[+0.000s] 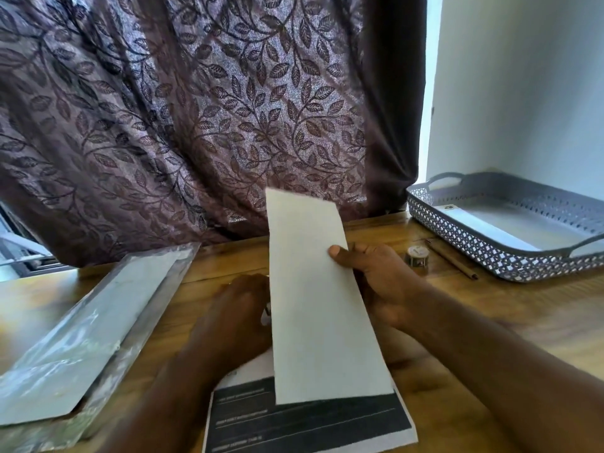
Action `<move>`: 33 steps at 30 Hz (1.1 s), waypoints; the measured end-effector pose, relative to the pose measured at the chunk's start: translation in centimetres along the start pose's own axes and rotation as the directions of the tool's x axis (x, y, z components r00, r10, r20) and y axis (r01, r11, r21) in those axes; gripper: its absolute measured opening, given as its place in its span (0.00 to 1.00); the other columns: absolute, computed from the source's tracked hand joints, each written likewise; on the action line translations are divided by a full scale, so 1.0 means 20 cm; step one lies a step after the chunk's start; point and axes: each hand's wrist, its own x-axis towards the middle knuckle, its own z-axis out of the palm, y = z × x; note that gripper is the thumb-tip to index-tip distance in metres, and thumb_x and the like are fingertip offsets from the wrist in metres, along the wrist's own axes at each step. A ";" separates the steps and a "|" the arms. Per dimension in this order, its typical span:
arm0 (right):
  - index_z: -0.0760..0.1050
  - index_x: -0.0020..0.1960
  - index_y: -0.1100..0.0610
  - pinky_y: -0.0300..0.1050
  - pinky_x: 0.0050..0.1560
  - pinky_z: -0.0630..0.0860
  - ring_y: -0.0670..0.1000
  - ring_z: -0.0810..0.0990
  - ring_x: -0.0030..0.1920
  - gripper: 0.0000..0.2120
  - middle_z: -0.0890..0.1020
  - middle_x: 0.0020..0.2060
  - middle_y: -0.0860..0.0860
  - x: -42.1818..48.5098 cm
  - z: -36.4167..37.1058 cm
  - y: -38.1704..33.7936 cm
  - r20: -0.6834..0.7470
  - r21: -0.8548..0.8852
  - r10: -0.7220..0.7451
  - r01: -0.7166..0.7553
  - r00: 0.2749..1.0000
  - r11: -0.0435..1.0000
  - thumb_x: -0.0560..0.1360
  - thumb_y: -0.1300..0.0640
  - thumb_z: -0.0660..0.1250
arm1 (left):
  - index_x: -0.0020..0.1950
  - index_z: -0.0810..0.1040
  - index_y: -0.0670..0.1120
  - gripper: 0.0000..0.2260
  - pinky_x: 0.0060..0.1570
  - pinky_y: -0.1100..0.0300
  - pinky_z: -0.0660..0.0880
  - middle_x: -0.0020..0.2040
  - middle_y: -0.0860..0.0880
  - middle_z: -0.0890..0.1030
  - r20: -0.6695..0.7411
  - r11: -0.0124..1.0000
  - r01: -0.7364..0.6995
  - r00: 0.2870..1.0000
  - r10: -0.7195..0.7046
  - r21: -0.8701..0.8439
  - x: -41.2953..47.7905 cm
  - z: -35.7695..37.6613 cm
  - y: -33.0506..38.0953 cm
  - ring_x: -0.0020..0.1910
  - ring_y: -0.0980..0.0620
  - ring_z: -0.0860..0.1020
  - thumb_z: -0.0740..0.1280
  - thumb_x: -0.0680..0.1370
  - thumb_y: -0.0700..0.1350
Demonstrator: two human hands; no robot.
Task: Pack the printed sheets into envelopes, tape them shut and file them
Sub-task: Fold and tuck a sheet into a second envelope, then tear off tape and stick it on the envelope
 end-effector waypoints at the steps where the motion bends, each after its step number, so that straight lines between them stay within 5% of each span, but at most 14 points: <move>1: 0.83 0.55 0.63 0.57 0.54 0.83 0.58 0.87 0.49 0.10 0.88 0.50 0.58 0.01 -0.01 0.02 -0.035 -0.061 0.023 -0.025 0.999 0.998 0.79 0.58 0.69 | 0.66 0.74 0.58 0.19 0.64 0.52 0.70 0.65 0.53 0.77 -0.005 0.999 -0.017 1.000 0.017 0.037 0.01 0.01 -0.01 0.63 0.52 0.74 0.67 0.76 0.59; 4: 0.83 0.53 0.64 0.58 0.56 0.82 0.58 0.88 0.47 0.07 0.88 0.47 0.56 0.05 -0.04 0.08 -0.114 -0.214 0.043 -0.067 0.993 0.974 0.77 0.62 0.71 | 0.71 0.68 0.62 0.26 0.70 0.47 0.65 0.71 0.58 0.72 0.055 0.997 0.043 0.997 -0.047 0.066 0.04 0.06 -0.10 0.70 0.54 0.69 0.60 0.76 0.69; 10: 0.83 0.46 0.64 0.47 0.41 0.83 0.54 0.88 0.39 0.05 0.88 0.41 0.55 0.07 -0.05 0.12 -0.168 -0.466 0.046 -0.121 0.985 0.877 0.74 0.62 0.76 | 0.75 0.63 0.60 0.28 0.72 0.46 0.63 0.76 0.57 0.66 0.038 0.998 0.055 0.998 -0.057 0.031 0.09 0.15 -0.13 0.74 0.53 0.65 0.58 0.78 0.68; 16: 0.85 0.42 0.62 0.48 0.43 0.82 0.54 0.86 0.41 0.11 0.87 0.41 0.55 0.08 -0.05 0.10 -0.226 -0.760 -0.141 -0.084 0.964 0.645 0.71 0.53 0.79 | 0.74 0.67 0.52 0.21 0.67 0.50 0.69 0.70 0.50 0.75 -0.100 0.997 0.055 0.993 -0.059 -0.046 0.08 0.17 -0.11 0.68 0.49 0.73 0.63 0.81 0.49; 20: 0.87 0.42 0.58 0.40 0.38 0.83 0.52 0.86 0.37 0.04 0.87 0.38 0.53 0.07 -0.09 0.06 -0.222 -0.809 -0.247 -0.037 0.943 0.587 0.73 0.57 0.76 | 0.73 0.70 0.49 0.22 0.66 0.48 0.71 0.69 0.47 0.77 -0.240 0.991 -0.029 0.971 -0.003 -0.130 0.08 0.16 -0.03 0.67 0.46 0.75 0.67 0.79 0.43; 22: 0.86 0.43 0.58 0.46 0.40 0.85 0.51 0.86 0.35 0.06 0.87 0.37 0.52 0.05 -0.13 0.03 -0.210 -0.823 -0.309 0.002 0.928 0.568 0.75 0.64 0.71 | 0.72 0.71 0.51 0.20 0.69 0.50 0.69 0.71 0.50 0.75 -0.239 0.987 -0.087 0.969 0.054 -0.132 0.08 0.16 0.04 0.69 0.48 0.73 0.66 0.80 0.46; 27: 0.83 0.55 0.53 0.41 0.45 0.78 0.49 0.81 0.47 0.10 0.84 0.50 0.50 0.03 -0.41 -0.11 -0.173 -0.965 -0.542 -0.032 0.822 0.259 0.76 0.64 0.70 | 0.74 0.69 0.56 0.21 0.74 0.54 0.62 0.77 0.55 0.68 -0.197 0.979 -0.183 0.967 0.162 -0.093 0.08 0.15 0.20 0.75 0.53 0.65 0.63 0.82 0.55; 33: 0.75 0.53 0.53 0.47 0.46 0.72 0.55 0.77 0.50 0.14 0.80 0.51 0.55 0.02 -0.64 -0.12 -0.158 -0.973 -0.486 -0.052 0.859 0.225 0.72 0.68 0.66 | 0.73 0.70 0.57 0.20 0.75 0.54 0.60 0.78 0.56 0.65 -0.175 0.974 -0.160 0.976 0.132 -0.159 0.11 0.17 0.33 0.77 0.54 0.62 0.62 0.82 0.57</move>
